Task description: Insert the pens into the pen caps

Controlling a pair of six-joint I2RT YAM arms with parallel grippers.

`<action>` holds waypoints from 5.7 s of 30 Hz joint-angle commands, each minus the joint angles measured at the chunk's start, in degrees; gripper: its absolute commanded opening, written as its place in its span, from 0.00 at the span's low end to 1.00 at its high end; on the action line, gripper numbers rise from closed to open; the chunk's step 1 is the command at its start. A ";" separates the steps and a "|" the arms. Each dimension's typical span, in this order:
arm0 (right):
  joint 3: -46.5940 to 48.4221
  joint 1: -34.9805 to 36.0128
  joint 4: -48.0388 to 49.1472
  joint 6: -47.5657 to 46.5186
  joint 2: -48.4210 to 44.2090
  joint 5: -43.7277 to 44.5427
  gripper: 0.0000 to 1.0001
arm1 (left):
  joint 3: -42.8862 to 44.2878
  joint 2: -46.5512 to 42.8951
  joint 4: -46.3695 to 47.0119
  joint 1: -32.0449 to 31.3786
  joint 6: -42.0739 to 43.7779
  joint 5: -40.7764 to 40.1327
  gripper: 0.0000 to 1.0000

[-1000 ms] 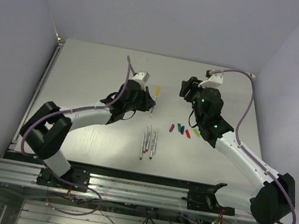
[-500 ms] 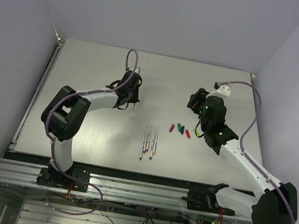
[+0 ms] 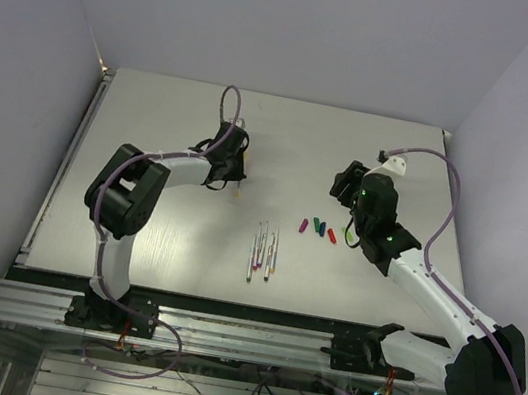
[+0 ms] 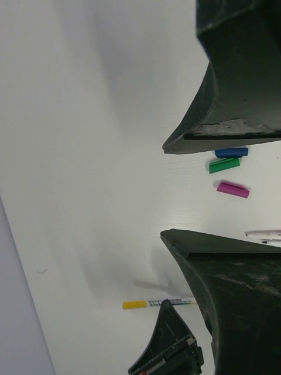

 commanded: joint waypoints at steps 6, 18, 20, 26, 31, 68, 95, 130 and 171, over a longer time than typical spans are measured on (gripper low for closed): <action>-0.52 -0.11 -0.17 1.64 0.51 -1.32 0.53 | 4.99 4.56 3.92 -1.17 -3.07 7.04 0.16; -0.93 -0.16 -0.19 2.02 0.83 -2.07 0.53 | 6.66 7.95 4.31 -1.64 -5.12 9.42 0.37; -0.93 -0.10 -0.07 2.09 0.92 -2.22 0.52 | 6.82 8.26 4.02 -1.73 -5.10 9.33 0.39; -1.16 -0.08 0.18 2.26 0.98 -2.73 0.51 | 6.56 7.38 4.08 -1.77 -4.88 8.76 0.45; -1.62 -0.10 0.67 2.27 0.62 -2.86 0.51 | 6.51 5.42 3.42 -1.89 -3.98 7.97 0.48; -7.69 -0.10 -0.19 5.89 -3.51 -2.03 0.44 | -13.37 -22.68 -22.43 -27.82 -3.16 -9.91 0.52; -7.87 -0.10 -0.94 6.41 -3.25 -3.38 0.43 | -14.17 -17.05 -20.13 -30.59 -4.84 -9.65 0.50; -8.40 -0.14 -0.93 6.68 -4.43 -4.18 0.41 | -13.83 -14.96 -19.99 -30.63 -4.68 -7.01 0.48; -8.62 -0.12 -5.17 7.19 -4.31 -1.14 0.37 | -17.11 -12.25 -30.98 -30.42 -9.22 -6.13 0.07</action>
